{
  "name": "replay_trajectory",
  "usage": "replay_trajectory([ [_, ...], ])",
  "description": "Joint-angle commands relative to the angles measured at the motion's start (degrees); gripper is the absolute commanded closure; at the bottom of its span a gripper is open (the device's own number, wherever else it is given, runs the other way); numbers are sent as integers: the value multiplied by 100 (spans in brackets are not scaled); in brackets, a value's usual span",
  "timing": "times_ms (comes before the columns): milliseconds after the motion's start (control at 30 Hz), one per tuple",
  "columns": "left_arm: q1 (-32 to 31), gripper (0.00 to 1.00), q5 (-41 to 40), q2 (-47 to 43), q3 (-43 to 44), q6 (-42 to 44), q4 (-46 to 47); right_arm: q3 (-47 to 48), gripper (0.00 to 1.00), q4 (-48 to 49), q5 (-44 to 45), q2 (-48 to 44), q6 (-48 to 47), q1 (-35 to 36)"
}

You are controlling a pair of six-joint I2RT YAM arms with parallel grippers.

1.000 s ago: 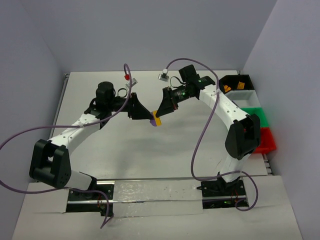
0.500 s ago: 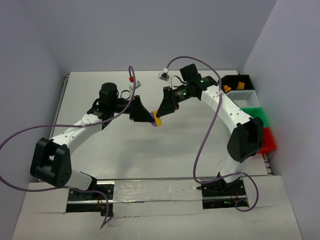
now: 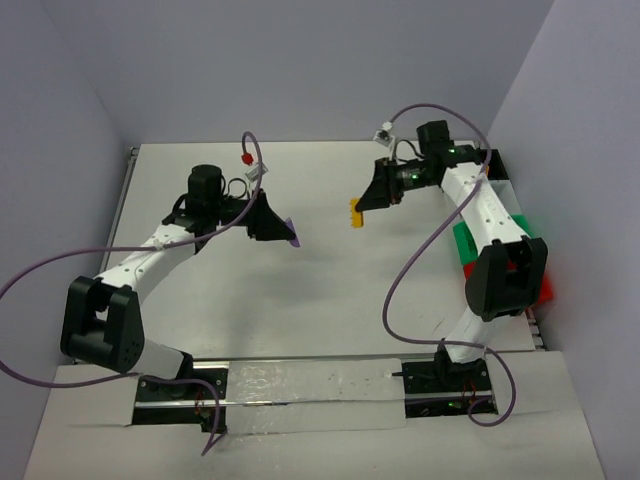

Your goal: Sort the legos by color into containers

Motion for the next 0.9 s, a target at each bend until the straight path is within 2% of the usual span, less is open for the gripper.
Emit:
replay_trajectory([
  [0,1,100,-1168,117,871,1874,-1279,333,100,-349,541,-247,-308,-777],
  [100,-12,100,-1834,418,1446,2212,-1416,390,100,-269,924,-290,-221,-1342],
  [267,-21,100,-2241,879,1998,2224,-1274,494,100,105,2139,-309,123,-1758],
  [467,-26,100,-2254,1392,2414,1811,-896,891,100,1413,4565,173,1026,-1937],
  [733,-38,100,-2299,1697,2590,1568,-776,1918,100,2292,6397,1574,1267,-1970],
  [867,-38,100,-2332,1781,2622,1545,-782,2292,100,2507,6761,2159,1282,-2008],
])
